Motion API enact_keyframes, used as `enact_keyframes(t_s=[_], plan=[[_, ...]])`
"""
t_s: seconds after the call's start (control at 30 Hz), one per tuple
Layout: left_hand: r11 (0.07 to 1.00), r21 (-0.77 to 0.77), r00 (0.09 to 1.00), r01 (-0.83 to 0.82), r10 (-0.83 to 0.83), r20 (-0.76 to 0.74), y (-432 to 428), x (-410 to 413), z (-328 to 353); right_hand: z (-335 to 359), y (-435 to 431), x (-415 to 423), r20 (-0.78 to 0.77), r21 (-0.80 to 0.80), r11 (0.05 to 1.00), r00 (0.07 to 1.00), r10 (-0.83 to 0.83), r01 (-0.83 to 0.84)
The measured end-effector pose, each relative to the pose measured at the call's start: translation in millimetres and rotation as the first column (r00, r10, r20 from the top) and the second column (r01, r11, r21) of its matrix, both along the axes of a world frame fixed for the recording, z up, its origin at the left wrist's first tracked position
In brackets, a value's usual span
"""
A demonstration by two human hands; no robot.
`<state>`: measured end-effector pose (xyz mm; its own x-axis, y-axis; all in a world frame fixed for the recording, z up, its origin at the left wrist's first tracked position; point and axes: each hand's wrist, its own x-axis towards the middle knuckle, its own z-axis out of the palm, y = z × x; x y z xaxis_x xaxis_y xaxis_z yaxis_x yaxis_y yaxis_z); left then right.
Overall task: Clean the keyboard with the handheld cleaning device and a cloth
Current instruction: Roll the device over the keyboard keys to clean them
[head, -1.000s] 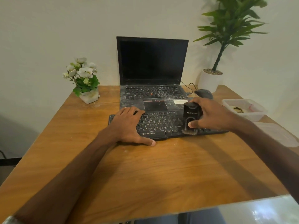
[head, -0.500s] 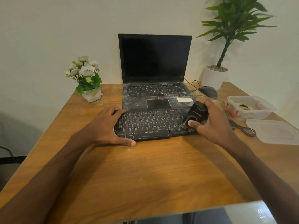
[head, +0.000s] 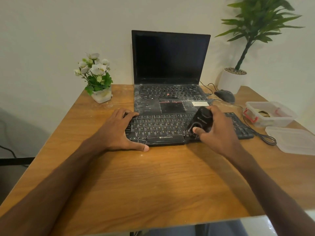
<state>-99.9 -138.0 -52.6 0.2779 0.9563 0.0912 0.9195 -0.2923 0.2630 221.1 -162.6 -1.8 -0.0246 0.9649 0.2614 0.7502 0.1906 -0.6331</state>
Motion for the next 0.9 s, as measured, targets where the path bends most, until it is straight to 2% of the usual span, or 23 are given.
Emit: enact_keyframes(t_s=[0.13, 0.23, 0.3, 0.4, 0.6, 0.77, 0.9], plan=[[1.0, 0.01, 1.0, -0.003, 0.003, 0.0, 1, 0, -1, -13, -12, -18, 0.089, 0.079, 0.992, 0.992, 0.094, -0.101], [1.0, 0.013, 1.0, -0.002, 0.002, 0.005, 1, -1, -2, -4, -8, -10, -0.004, -0.015, 0.993, 0.993, 0.114, -0.114], [1.0, 0.02, 1.0, 0.002, -0.002, 0.003, 1, -1, -2, 3, -3, -1, -0.069, -0.028, 0.997, 0.996, 0.065, -0.067], [1.0, 0.013, 1.0, -0.001, 0.001, 0.009, 1, 0, -2, -1, -5, -7, -0.059, 0.025, 1.0, 0.998, 0.01, -0.009], [1.0, 0.002, 1.0, -0.009, 0.009, 0.014, 1, 0, -1, -12, -12, -35, -0.046, 0.027, 0.992, 0.991, 0.123, -0.122], [1.0, 0.021, 1.0, -0.007, 0.007, 0.021, 1, 0, -3, 0, -9, -33, -0.024, 0.049, 0.998, 0.999, 0.045, -0.043], [0.999, 0.031, 1.0, -0.014, 0.014, 0.013, 1, -1, -5, -16, -22, -63, 0.016, 0.071, 0.988, 0.99, 0.139, -0.14]])
